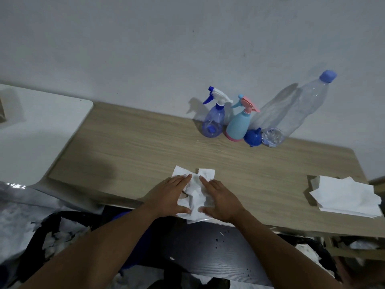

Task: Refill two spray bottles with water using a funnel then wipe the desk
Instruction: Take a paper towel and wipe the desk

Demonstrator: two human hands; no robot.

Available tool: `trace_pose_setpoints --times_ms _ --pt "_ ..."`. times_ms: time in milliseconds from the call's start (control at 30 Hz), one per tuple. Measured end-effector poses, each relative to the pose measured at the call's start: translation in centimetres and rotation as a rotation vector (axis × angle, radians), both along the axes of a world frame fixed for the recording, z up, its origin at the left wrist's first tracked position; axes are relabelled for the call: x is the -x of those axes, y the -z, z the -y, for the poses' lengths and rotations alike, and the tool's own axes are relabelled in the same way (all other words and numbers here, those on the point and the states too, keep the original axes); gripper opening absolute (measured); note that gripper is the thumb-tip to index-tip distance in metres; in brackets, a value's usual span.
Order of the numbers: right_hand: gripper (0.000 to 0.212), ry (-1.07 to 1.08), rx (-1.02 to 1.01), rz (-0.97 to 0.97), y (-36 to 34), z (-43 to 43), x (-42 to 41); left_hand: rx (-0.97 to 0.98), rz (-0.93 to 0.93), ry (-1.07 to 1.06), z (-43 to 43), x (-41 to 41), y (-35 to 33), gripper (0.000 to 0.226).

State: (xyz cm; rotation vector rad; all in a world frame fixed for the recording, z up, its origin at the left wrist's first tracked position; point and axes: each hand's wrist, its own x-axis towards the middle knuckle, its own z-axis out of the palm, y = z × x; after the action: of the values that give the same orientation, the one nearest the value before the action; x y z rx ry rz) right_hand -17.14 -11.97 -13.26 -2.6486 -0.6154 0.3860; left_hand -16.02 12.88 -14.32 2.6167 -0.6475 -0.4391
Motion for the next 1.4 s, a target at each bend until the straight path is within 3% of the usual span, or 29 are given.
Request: trace_pose_setpoints --times_ms 100,233,300,500,667,967,1400 --pt "0.086 -0.008 0.005 0.053 0.7 -1.9 0.0 0.061 -0.028 -0.055 0.6 0.6 -0.8 0.116" --pt "0.039 0.021 -0.02 0.089 1.2 -3.1 -0.1 0.122 -0.082 -0.146 1.2 1.1 -1.8 0.113" --pt "0.026 0.066 -0.049 0.078 1.3 -3.2 -0.1 0.191 -0.11 -0.199 1.3 1.2 -2.0 0.109" --pt "0.016 0.177 -0.301 -0.001 -0.1 -2.8 0.0 0.38 -0.081 -0.292 1.4 1.1 -2.7 0.065" --pt "0.008 0.528 -0.518 -0.174 -1.4 -2.2 0.3 0.567 -0.205 -0.366 2.4 0.7 -3.4 0.031" --pt "0.004 0.841 -0.827 -0.276 -4.0 1.7 2.1 0.743 -0.182 -0.321 8.0 0.5 -4.9 0.017" --pt "0.006 1.058 -1.014 -0.26 -5.6 15.1 7.8 0.711 -0.191 -0.194 21.6 2.5 -6.8 0.031"
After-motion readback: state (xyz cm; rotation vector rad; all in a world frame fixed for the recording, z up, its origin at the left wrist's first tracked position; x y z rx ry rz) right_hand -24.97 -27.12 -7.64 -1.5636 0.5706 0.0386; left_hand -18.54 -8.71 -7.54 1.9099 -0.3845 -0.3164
